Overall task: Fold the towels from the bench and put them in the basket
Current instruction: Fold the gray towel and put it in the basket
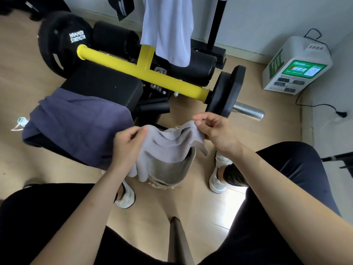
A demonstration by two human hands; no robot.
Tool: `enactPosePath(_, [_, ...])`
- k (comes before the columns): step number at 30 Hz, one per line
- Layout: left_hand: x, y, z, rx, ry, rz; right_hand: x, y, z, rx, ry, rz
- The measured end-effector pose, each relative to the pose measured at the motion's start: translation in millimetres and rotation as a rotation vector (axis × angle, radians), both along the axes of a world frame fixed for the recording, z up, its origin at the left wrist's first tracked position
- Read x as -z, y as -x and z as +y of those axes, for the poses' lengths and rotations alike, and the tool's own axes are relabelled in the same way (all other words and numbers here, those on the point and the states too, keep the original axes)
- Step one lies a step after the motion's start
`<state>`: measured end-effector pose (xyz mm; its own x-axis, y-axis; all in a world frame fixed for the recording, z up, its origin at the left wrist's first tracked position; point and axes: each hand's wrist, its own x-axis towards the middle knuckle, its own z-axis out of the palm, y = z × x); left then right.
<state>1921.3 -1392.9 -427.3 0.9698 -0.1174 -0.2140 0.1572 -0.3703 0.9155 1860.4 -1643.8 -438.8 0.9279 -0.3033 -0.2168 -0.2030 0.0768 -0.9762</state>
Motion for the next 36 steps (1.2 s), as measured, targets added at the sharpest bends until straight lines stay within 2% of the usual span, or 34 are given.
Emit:
enactPosePath(4, [1, 9, -9, 0.256, 0.019, -0.041, 0, 5, 21, -0.067, -0.114, -0.001])
enactPosePath(7, [-1, 16, -16, 0.392, 0.034, -0.077, -4, 11, 33, -0.170, -0.105, -0.028])
enactPosePath(15, [2, 20, -15, 0.588, 0.007, -0.125, -13, 14, 38, -0.347, 0.342, -0.125])
enactPosePath(19, [4, 14, -5, 0.553, -0.013, -0.081, -13, 12, 31, -0.289, 0.349, -0.077])
enactPosePath(24, [14, 5, 10, 0.563, -0.287, -0.248, -18, 12, 17, -0.170, 0.293, -0.020])
enactPosePath(26, [15, 3, 11, 0.539, -0.341, -0.310, -22, 12, 12, -0.116, 0.269, -0.036])
enactPosePath(32, [15, 0, 8, 0.465, -0.170, -0.259, -27, 13, -4, 0.028, 0.283, -0.048])
enactPosePath(36, [9, 4, 2, 0.427, -0.029, -0.234, -28, 14, 0, -0.041, 0.296, -0.063])
